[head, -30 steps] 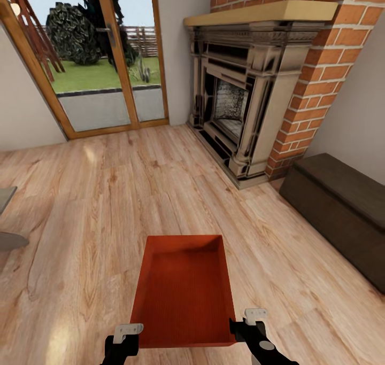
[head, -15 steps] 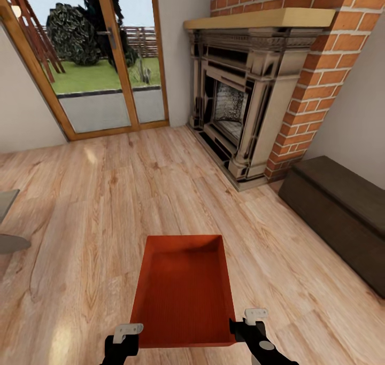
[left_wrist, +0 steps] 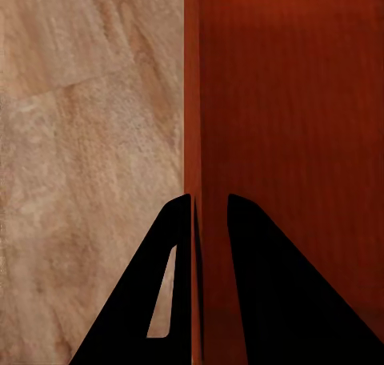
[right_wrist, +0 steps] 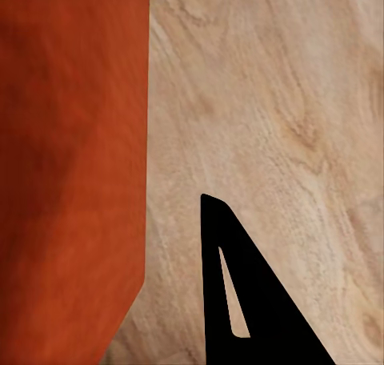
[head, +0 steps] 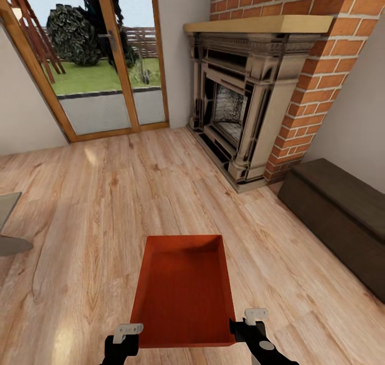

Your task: Move the two storage containers from the living room to the garage. In the garage, place one container on the floor and stack the other container on top of it (either order is fine).

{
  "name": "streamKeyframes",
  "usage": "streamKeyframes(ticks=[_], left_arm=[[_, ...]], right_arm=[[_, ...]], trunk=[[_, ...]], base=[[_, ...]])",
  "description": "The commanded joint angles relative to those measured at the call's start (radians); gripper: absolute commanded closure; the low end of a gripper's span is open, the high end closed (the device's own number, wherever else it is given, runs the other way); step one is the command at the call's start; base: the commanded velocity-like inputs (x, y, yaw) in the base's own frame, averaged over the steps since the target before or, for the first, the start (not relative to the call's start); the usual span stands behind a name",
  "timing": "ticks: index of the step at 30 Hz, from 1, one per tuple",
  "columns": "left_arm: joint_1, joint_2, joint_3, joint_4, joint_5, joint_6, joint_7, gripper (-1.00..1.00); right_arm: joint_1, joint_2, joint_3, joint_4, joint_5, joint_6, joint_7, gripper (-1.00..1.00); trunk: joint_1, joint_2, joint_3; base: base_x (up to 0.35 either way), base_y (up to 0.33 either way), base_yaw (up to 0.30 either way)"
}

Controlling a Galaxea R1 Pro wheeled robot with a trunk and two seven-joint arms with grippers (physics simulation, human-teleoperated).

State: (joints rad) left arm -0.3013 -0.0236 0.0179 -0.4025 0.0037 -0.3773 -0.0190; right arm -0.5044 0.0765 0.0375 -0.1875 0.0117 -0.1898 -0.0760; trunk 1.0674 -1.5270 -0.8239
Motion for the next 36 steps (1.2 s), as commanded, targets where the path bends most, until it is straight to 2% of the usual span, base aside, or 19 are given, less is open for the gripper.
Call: streamKeyframes(ticks=[1,28,36], left_arm=[[-0.001,0.0,0.017,-0.002,0.001,-0.003,0.007,1.0],[-0.001,0.001,0.017,-0.001,0.001,-0.003,0.007,1.0],[-0.001,0.001,0.017,-0.001,0.001,-0.003,0.007,1.0]], right_arm=[[0.0,-0.015,-0.005,0.002,-0.001,-0.003,-0.01,1.0],[0.0,-0.015,-0.005,0.002,-0.001,-0.003,-0.01,1.0],[0.0,-0.015,-0.005,0.002,-0.002,-0.003,-0.01,1.0]], trunk=[[-0.004,0.007,0.003],[-0.108,0.196,0.087],[-0.108,0.196,0.087]], base=[[0.0,0.0,0.0],[0.0,0.0,0.0],[0.0,0.0,0.0]])
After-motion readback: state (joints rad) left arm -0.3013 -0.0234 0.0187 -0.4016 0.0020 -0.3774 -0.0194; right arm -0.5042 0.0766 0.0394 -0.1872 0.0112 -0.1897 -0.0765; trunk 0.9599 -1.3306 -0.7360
